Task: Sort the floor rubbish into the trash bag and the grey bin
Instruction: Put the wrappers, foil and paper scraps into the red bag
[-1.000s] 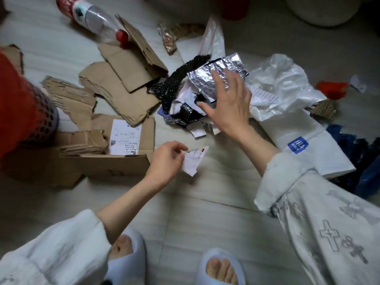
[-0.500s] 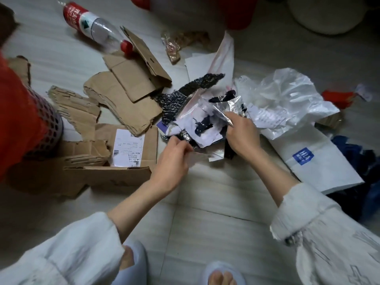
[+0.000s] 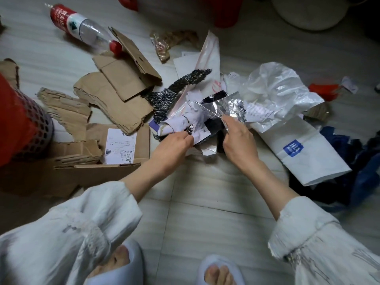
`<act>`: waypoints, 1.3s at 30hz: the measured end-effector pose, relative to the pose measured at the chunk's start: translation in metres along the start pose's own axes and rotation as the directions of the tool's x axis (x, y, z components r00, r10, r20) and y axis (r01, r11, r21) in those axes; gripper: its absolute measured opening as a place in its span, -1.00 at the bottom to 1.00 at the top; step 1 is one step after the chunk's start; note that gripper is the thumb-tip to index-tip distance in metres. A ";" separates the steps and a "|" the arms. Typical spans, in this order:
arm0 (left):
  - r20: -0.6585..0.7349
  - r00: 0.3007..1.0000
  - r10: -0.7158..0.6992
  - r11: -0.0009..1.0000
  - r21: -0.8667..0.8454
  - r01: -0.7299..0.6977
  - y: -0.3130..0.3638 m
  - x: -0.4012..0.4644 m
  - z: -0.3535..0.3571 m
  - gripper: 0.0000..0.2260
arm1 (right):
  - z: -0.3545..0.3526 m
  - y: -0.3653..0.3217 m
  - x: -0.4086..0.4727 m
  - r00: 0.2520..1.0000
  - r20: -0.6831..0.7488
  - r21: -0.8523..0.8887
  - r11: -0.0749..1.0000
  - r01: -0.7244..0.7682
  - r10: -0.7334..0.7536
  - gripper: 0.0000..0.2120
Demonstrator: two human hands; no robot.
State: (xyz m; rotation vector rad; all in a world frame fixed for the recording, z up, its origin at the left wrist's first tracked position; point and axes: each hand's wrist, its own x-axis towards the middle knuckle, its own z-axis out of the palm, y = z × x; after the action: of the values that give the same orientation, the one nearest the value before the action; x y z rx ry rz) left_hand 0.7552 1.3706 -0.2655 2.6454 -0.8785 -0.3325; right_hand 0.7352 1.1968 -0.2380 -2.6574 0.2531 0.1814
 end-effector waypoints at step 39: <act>-0.402 0.365 -0.840 0.542 -0.567 0.620 -0.190 -0.245 -0.290 -0.53 | 0.011 -0.421 -0.016 0.511 0.316 -0.036 0.528 0.848 -0.799 -0.38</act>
State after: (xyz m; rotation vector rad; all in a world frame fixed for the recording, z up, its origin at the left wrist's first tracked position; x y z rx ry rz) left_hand 0.7575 1.7323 -0.0442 2.3574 0.6355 0.2470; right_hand 0.8063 1.5733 -0.0619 -2.5581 -1.1975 0.2363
